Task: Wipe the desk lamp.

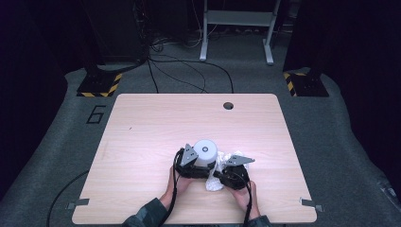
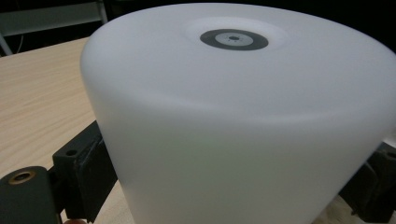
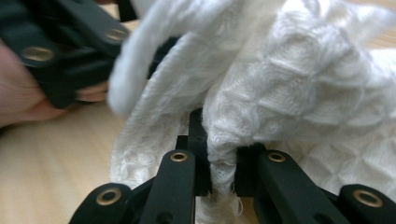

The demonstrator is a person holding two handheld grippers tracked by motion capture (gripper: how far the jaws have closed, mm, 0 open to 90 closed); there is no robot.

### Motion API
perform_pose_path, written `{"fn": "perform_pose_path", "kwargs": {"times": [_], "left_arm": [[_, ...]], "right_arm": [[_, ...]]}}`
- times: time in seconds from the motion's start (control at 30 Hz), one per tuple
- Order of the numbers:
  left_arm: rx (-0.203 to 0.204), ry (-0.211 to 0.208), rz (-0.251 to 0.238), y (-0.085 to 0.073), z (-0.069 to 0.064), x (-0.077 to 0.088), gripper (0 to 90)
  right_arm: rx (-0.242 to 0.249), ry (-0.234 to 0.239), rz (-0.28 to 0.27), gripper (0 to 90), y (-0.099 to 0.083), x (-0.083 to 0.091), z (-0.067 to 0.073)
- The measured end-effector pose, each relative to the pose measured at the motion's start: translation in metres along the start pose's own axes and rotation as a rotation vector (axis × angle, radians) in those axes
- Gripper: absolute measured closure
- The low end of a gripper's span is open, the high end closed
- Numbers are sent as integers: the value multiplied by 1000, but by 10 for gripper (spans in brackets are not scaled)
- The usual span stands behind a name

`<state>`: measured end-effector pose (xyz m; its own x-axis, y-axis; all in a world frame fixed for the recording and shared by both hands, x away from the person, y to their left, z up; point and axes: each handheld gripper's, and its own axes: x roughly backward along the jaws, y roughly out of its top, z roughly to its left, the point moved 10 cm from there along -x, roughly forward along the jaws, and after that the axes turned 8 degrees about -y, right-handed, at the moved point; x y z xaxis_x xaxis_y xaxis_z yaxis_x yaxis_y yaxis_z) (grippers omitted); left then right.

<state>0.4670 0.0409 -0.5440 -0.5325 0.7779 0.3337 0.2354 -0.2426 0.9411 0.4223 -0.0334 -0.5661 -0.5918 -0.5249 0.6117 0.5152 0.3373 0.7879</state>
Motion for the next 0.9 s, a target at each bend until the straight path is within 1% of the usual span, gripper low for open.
{"fn": "perform_pose_path", "kwargs": {"times": [0.03,0.07,0.13,0.17,0.23,0.3,0.37,0.4,0.43,0.47,0.53,0.63,0.7,0.8,0.83,0.9], "left_arm": [[0,0,0,0,0,0,79],[-1,2,3,0,0,0,80],[0,2,2,0,0,0,80],[1,2,1,0,0,0,80],[1,1,1,0,0,0,80],[1,1,1,0,0,0,80],[2,-1,2,-1,0,0,80],[0,1,2,-1,0,0,80],[-4,2,2,-1,0,0,80],[1,1,1,-1,0,0,79],[2,2,0,-1,0,0,79],[5,0,1,-1,0,0,79],[4,1,1,-1,0,0,79],[5,-4,4,-1,-1,0,79],[3,-4,5,-1,-1,0,79],[2,-6,0,-1,-1,0,79]], "right_arm": [[1,-8,4,813,-1,-2,-3],[-9,-12,4,813,0,-3,-6],[-17,-42,4,812,1,-6,-12],[-14,-45,9,813,1,-7,-14],[-13,-79,18,813,3,-9,-21],[-1,-96,21,813,7,-11,-26],[-7,-105,23,813,12,-11,-30],[-5,-106,7,813,17,-10,-31],[-4,-108,-9,813,22,-8,-32],[0,-105,-21,813,26,-5,-32],[-8,-102,-58,813,37,3,-31],[16,-114,-102,813,49,12,-30],[28,-115,-115,813,55,16,-30],[33,-126,-112,813,55,15,-31],[36,-131,-98,813,53,13,-32],[32,-133,-91,813,50,10,-31]]}}
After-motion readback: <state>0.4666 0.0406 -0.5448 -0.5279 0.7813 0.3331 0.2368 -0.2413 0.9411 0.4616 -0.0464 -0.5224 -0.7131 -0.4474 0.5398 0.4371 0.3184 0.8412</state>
